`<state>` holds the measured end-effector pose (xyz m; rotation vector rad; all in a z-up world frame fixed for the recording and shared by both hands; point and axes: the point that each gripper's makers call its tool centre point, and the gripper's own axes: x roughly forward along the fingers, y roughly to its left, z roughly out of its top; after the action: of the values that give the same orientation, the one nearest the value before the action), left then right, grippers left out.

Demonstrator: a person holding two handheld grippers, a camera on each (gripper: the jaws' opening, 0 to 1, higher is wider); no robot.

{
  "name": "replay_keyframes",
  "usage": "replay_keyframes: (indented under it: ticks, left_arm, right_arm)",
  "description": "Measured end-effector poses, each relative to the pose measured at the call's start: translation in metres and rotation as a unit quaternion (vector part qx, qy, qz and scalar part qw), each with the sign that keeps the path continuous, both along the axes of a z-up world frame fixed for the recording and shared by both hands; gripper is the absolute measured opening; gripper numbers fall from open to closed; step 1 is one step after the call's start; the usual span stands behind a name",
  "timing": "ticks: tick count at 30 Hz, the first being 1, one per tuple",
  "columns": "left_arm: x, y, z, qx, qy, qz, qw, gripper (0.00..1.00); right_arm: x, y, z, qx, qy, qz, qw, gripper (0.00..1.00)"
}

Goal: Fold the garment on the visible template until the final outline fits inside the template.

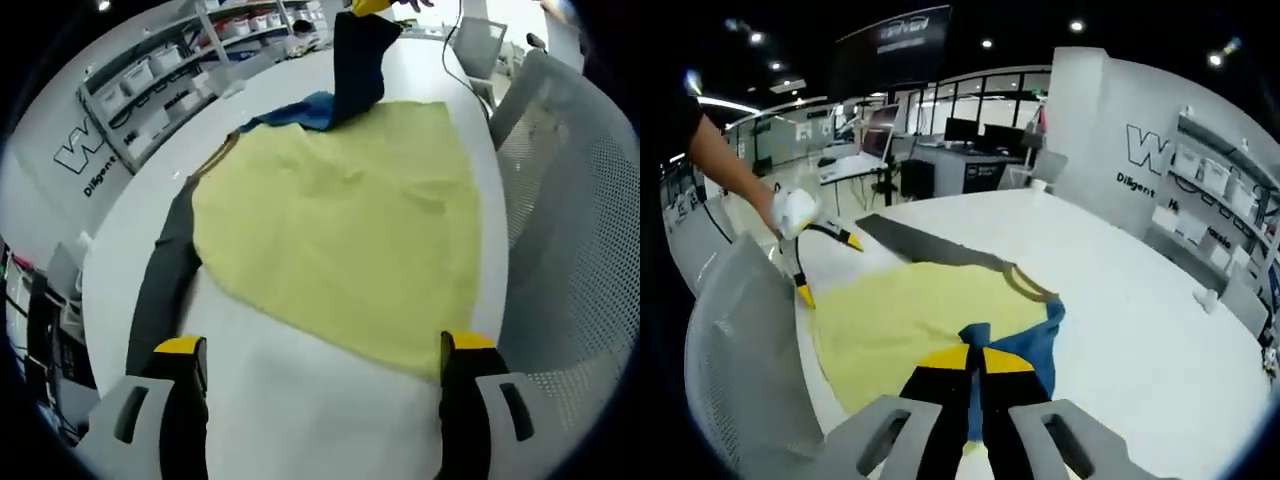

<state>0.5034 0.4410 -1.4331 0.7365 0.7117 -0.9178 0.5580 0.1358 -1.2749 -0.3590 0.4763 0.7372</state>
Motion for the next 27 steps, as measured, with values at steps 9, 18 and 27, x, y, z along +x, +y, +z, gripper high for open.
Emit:
replay_keyframes:
  ticks: [9,18,27]
  left_arm:
    - [0.0,0.002,0.002,0.012,-0.007,-0.036,0.9993,0.99]
    - [-0.001,0.0,0.002,0.012,-0.004,-0.053,0.9985,0.99]
    - [0.008,0.006,0.008,0.031,-0.02,-0.034,0.9987,0.98]
  right_arm:
    - [0.029,-0.022,0.025,-0.007,-0.013,-0.039,0.9991,0.0]
    - [0.067,-0.061,0.057,-0.024,-0.035,-0.088,0.9953,0.0]
    - [0.087,-0.089,0.071,-0.014,-0.036,-0.135,0.9901,0.0]
